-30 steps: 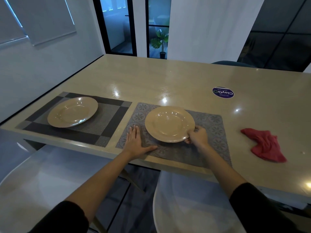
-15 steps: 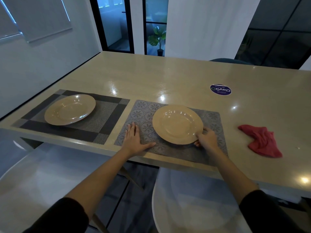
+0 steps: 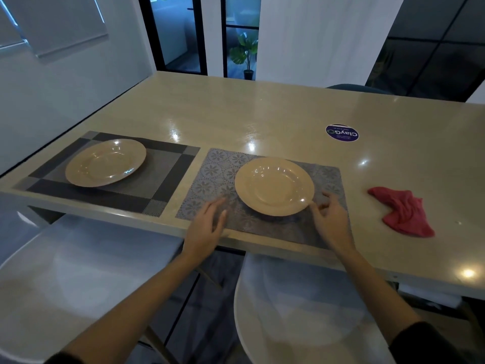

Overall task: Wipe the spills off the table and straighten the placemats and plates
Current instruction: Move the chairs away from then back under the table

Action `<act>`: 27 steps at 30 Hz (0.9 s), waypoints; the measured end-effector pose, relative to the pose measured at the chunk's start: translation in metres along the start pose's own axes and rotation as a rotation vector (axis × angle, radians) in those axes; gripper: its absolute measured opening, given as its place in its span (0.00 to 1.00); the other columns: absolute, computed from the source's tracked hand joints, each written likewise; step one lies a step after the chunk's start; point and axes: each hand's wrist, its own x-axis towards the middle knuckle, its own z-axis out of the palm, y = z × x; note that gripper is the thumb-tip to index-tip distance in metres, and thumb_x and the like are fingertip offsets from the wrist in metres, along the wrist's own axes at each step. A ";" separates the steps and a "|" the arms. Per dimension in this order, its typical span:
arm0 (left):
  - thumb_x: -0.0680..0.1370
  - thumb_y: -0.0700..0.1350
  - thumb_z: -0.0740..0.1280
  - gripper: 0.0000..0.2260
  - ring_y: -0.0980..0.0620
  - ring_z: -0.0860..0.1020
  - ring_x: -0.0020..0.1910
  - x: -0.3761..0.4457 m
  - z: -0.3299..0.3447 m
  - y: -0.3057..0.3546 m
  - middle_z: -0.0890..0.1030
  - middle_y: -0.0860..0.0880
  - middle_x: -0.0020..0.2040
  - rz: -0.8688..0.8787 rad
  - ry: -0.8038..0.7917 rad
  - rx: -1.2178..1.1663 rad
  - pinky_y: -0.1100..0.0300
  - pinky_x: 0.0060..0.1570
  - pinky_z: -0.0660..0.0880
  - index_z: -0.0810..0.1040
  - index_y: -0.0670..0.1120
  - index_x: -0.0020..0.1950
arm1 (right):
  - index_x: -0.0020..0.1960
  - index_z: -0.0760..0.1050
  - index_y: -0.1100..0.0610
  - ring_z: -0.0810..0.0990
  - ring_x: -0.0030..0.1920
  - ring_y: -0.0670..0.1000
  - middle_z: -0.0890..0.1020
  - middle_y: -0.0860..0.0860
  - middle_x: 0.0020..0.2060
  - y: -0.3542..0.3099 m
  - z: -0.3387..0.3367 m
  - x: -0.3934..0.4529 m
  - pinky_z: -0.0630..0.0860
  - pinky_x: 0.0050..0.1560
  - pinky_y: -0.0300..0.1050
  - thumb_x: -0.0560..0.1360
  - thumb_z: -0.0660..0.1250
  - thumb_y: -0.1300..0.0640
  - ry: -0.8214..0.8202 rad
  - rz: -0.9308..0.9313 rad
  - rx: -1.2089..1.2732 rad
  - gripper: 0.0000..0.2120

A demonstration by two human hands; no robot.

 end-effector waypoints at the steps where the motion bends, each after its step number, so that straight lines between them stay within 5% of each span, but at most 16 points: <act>1: 0.82 0.49 0.58 0.17 0.55 0.73 0.62 -0.013 -0.001 0.002 0.75 0.49 0.64 0.100 0.053 -0.012 0.55 0.62 0.73 0.73 0.45 0.68 | 0.65 0.69 0.57 0.77 0.37 0.50 0.78 0.52 0.37 0.002 -0.005 -0.013 0.75 0.40 0.46 0.77 0.65 0.53 0.050 -0.131 -0.034 0.18; 4: 0.80 0.41 0.60 0.12 0.52 0.76 0.54 -0.052 0.004 0.002 0.77 0.47 0.55 0.333 0.121 0.069 0.60 0.53 0.74 0.77 0.42 0.60 | 0.60 0.74 0.57 0.70 0.35 0.42 0.75 0.48 0.40 0.012 -0.017 -0.058 0.67 0.37 0.35 0.77 0.64 0.57 0.078 -0.527 -0.171 0.12; 7: 0.79 0.42 0.61 0.10 0.51 0.75 0.50 -0.080 0.017 -0.008 0.77 0.46 0.51 0.480 0.047 0.180 0.60 0.48 0.71 0.78 0.42 0.57 | 0.57 0.75 0.58 0.75 0.37 0.49 0.79 0.53 0.41 0.041 -0.020 -0.096 0.70 0.35 0.39 0.75 0.64 0.57 0.021 -0.819 -0.333 0.12; 11: 0.81 0.46 0.57 0.11 0.49 0.74 0.47 -0.101 0.043 -0.025 0.75 0.48 0.51 0.457 -0.127 0.198 0.57 0.43 0.71 0.76 0.45 0.56 | 0.54 0.78 0.58 0.80 0.39 0.53 0.81 0.54 0.41 0.090 -0.021 -0.127 0.75 0.33 0.45 0.74 0.64 0.55 -0.071 -0.830 -0.469 0.11; 17: 0.79 0.52 0.57 0.17 0.45 0.73 0.55 -0.114 0.079 -0.045 0.70 0.47 0.59 0.148 -0.343 0.223 0.51 0.48 0.75 0.71 0.47 0.65 | 0.58 0.78 0.57 0.81 0.52 0.57 0.81 0.54 0.53 0.153 -0.030 -0.157 0.74 0.52 0.50 0.80 0.46 0.46 -0.280 -0.550 -0.743 0.26; 20: 0.79 0.54 0.59 0.25 0.43 0.69 0.65 -0.122 0.088 -0.047 0.66 0.44 0.69 -0.155 -0.508 0.132 0.50 0.58 0.72 0.61 0.47 0.74 | 0.61 0.76 0.57 0.75 0.62 0.62 0.77 0.60 0.62 0.178 -0.051 -0.168 0.69 0.59 0.60 0.74 0.61 0.47 -0.239 -0.193 -0.925 0.21; 22: 0.79 0.53 0.60 0.26 0.42 0.72 0.65 -0.127 0.092 -0.047 0.70 0.43 0.69 -0.277 -0.619 0.074 0.48 0.60 0.73 0.58 0.47 0.75 | 0.64 0.73 0.61 0.69 0.66 0.65 0.72 0.64 0.65 0.192 -0.068 -0.175 0.64 0.63 0.65 0.66 0.73 0.52 -0.183 0.054 -0.971 0.29; 24: 0.78 0.54 0.57 0.23 0.43 0.77 0.59 -0.130 0.094 -0.046 0.76 0.43 0.64 -0.316 -0.659 0.103 0.46 0.55 0.76 0.63 0.47 0.72 | 0.64 0.69 0.66 0.68 0.64 0.68 0.71 0.69 0.63 0.199 -0.084 -0.181 0.60 0.63 0.66 0.62 0.76 0.55 -0.110 0.261 -0.947 0.35; 27: 0.78 0.49 0.55 0.18 0.43 0.79 0.53 -0.130 0.095 -0.037 0.79 0.43 0.58 -0.322 -0.632 0.169 0.49 0.50 0.77 0.68 0.45 0.66 | 0.64 0.66 0.72 0.74 0.53 0.73 0.72 0.75 0.55 0.204 -0.091 -0.193 0.70 0.52 0.65 0.68 0.72 0.60 -0.069 0.582 -0.750 0.30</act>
